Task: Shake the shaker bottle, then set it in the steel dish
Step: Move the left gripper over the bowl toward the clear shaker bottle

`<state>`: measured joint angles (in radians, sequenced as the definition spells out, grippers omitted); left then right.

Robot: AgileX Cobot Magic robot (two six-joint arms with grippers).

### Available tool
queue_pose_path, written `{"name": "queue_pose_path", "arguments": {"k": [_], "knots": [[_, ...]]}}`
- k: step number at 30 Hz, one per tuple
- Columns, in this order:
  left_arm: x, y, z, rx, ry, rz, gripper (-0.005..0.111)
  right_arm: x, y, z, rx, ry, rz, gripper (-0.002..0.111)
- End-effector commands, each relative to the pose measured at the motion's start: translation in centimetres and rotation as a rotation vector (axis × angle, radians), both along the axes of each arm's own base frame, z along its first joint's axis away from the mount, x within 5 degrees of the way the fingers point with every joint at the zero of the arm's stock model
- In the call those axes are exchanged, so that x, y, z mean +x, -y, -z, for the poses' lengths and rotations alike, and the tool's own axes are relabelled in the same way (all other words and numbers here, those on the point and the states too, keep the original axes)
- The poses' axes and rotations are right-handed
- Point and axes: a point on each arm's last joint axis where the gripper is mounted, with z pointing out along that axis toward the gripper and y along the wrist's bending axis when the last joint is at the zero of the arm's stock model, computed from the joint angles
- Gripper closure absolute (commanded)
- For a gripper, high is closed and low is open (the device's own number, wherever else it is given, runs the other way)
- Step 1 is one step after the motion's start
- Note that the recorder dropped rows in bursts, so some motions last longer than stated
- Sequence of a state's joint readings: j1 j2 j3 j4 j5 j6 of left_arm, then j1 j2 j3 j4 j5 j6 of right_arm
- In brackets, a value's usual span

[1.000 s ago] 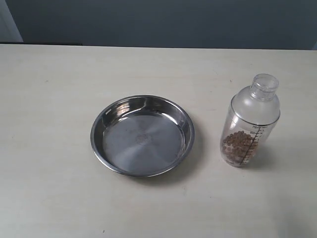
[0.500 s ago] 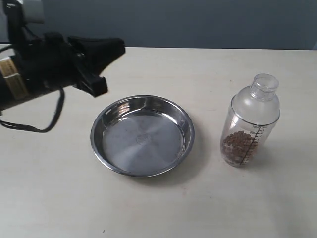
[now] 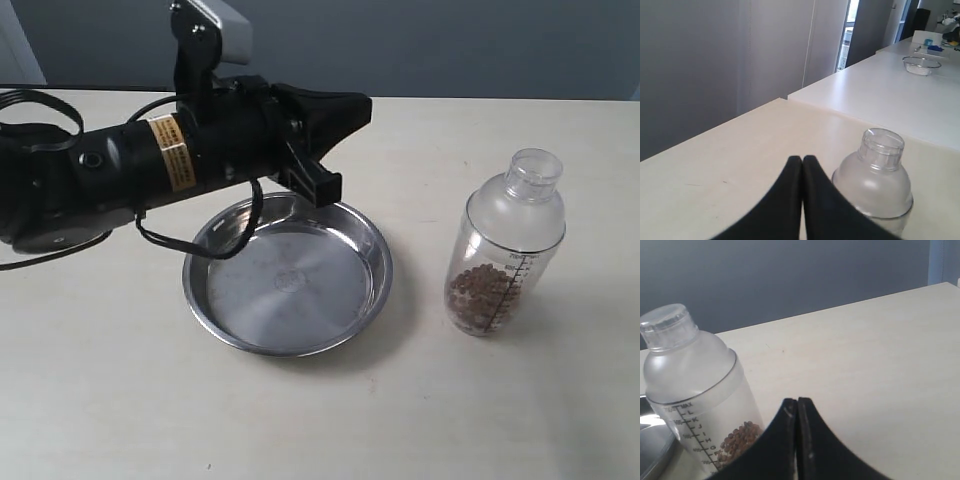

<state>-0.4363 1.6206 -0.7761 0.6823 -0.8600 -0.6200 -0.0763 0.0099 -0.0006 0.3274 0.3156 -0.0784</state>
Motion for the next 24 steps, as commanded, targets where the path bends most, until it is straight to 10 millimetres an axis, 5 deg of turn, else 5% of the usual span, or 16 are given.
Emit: {"name": "queue_pose_path", "arguments": {"k": [1, 3, 6, 9, 14, 24], "knots": [[0.2, 1.0, -0.1, 0.013, 0.035, 0.022, 0.105, 0.0, 0.0, -0.1, -0.006, 0.014, 0.005, 0.109], [-0.1, 1.6, -0.4, 0.009, 0.111, 0.104, 0.096, 0.0, 0.0, -0.1, -0.006, 0.014, 0.005, 0.109], [0.1, 2.2, -0.7, -0.013, 0.174, 0.164, 0.063, 0.0, 0.0, -0.1, -0.006, 0.014, 0.005, 0.109], [1.0, 2.6, -0.4, -0.023, 0.168, 0.157, 0.005, 0.0, 0.0, -0.1, -0.006, 0.014, 0.005, 0.109], [2.1, 4.5, 0.0, -0.121, 0.187, 0.345, 0.001, 0.0, 0.0, -0.1, -0.006, 0.014, 0.005, 0.109], [5.4, 11.8, 3.0, -0.091, 0.114, 0.466, 0.001, 0.0, 0.0, -0.1, -0.006, 0.014, 0.006, 0.109]]}}
